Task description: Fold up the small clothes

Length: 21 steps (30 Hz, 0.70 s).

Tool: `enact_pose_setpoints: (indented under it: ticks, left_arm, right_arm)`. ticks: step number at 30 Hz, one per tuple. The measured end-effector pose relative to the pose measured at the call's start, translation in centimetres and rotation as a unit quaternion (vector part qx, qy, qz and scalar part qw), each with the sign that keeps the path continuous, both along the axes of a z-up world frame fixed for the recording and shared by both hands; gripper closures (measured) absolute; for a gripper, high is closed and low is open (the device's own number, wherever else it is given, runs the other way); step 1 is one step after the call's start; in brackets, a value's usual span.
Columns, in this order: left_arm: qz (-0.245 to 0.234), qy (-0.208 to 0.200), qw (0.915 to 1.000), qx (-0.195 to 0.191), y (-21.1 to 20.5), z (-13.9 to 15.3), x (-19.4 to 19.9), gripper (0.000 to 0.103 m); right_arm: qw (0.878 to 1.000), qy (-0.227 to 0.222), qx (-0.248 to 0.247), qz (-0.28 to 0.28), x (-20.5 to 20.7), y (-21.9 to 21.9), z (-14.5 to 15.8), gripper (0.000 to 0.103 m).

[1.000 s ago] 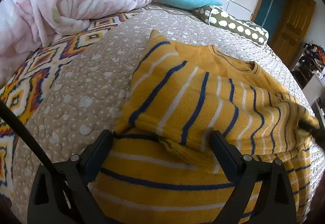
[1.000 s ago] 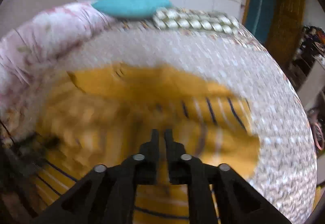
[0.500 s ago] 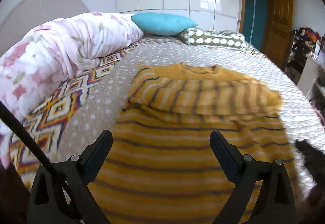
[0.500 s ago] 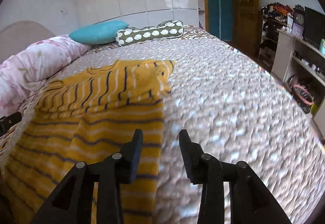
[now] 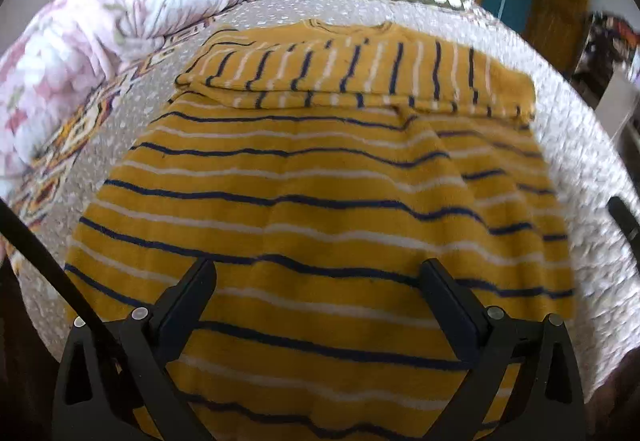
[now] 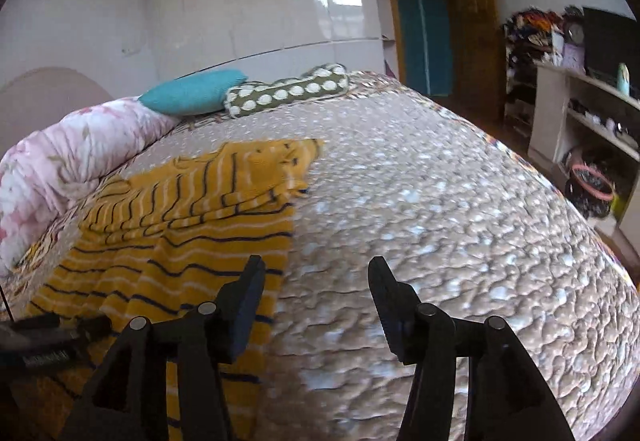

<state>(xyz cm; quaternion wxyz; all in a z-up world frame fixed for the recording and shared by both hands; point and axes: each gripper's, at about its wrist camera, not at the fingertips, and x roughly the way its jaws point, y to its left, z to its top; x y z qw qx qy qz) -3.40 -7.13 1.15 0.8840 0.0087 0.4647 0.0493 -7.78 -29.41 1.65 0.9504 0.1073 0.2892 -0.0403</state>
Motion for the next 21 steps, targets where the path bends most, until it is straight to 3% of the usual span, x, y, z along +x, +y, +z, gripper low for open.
enact_pose_setpoints:
  ticks: [9, 21]
  left_arm:
    - [0.017, 0.003, 0.9997, 0.018, -0.8, -1.1, 0.3, 0.000]
    - [0.024, 0.002, 0.9997, 0.005, -0.5, -1.3, 0.3, 0.000]
  right_arm:
    - [0.998, 0.036, 0.043, -0.026, 1.1, -2.8, -2.0, 0.045]
    - [0.998, 0.050, 0.044, -0.016, 1.6, -2.5, -2.8, 0.045]
